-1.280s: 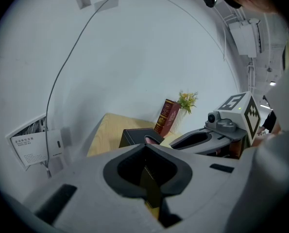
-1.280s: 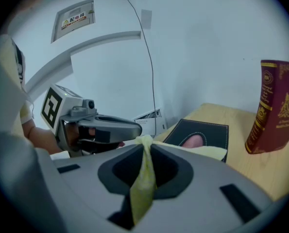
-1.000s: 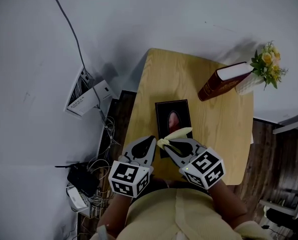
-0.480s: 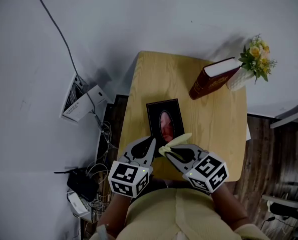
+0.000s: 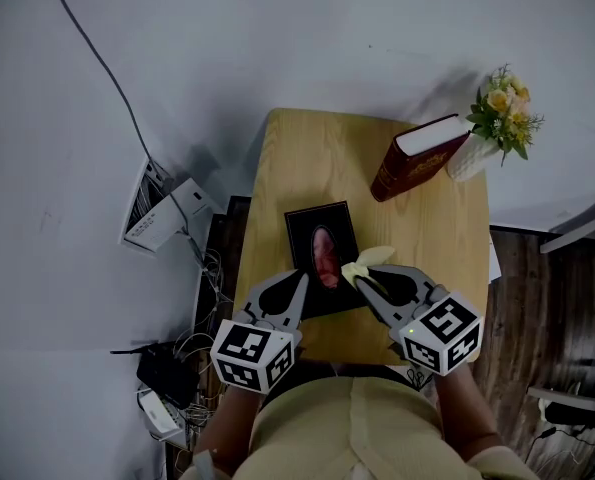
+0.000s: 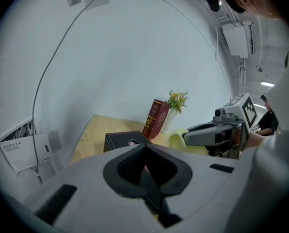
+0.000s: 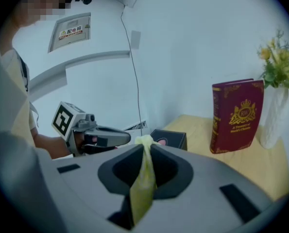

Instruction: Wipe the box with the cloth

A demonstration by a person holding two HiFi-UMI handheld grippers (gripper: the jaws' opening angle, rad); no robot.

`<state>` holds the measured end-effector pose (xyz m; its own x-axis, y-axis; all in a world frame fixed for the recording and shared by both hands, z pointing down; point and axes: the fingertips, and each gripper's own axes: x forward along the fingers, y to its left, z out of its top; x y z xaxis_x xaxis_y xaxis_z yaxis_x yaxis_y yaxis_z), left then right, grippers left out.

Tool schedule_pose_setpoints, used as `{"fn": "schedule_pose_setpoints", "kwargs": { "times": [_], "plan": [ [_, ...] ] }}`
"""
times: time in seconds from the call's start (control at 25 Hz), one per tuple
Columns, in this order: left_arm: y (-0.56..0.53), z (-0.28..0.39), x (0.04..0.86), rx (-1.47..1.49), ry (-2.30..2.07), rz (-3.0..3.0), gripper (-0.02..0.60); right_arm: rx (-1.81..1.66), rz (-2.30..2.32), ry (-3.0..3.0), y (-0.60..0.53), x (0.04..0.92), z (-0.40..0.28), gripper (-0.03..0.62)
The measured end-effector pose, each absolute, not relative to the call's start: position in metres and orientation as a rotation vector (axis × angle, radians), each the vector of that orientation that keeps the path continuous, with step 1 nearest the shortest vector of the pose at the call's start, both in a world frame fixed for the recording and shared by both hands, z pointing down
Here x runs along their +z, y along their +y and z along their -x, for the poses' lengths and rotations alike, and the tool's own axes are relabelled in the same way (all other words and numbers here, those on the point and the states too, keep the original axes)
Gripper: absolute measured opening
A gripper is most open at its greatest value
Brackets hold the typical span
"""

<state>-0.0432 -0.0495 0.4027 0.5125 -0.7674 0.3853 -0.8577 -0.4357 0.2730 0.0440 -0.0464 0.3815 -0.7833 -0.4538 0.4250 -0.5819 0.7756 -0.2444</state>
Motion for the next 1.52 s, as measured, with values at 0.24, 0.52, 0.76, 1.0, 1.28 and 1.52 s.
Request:
{"fn": "schedule_pose_setpoints", "kwargs": {
  "times": [0.24, 0.52, 0.76, 1.0, 1.28, 1.52],
  "plan": [
    [-0.059, 0.048, 0.4, 0.334, -1.404, -2.342, 0.015, 0.497, -0.955, -2.647, -0.09, 0.373, -0.065, 0.055],
    [-0.071, 0.056, 0.404, 0.308, -1.451, -2.263, 0.017, 0.559, -1.068, -2.658, -0.125, 0.385, -0.072, 0.055],
    [-0.085, 0.061, 0.406, 0.342, -1.51, -2.237, 0.015, 0.659, -1.056, -2.684, -0.145, 0.4, -0.065, 0.055],
    [-0.097, 0.072, 0.407, 0.352, -1.579, -2.199, 0.016, 0.798, -1.071, -2.695, -0.165, 0.415, -0.063, 0.055],
    [-0.106, 0.075, 0.412, 0.37, -1.615, -2.167, 0.017, 0.982, -0.98, -2.748, -0.176, 0.426, -0.052, 0.055],
    [-0.111, 0.076, 0.413, 0.371, -1.627, -2.147, 0.017, 1.085, -0.895, -2.77, -0.177, 0.433, -0.049, 0.055]
  ]
}}
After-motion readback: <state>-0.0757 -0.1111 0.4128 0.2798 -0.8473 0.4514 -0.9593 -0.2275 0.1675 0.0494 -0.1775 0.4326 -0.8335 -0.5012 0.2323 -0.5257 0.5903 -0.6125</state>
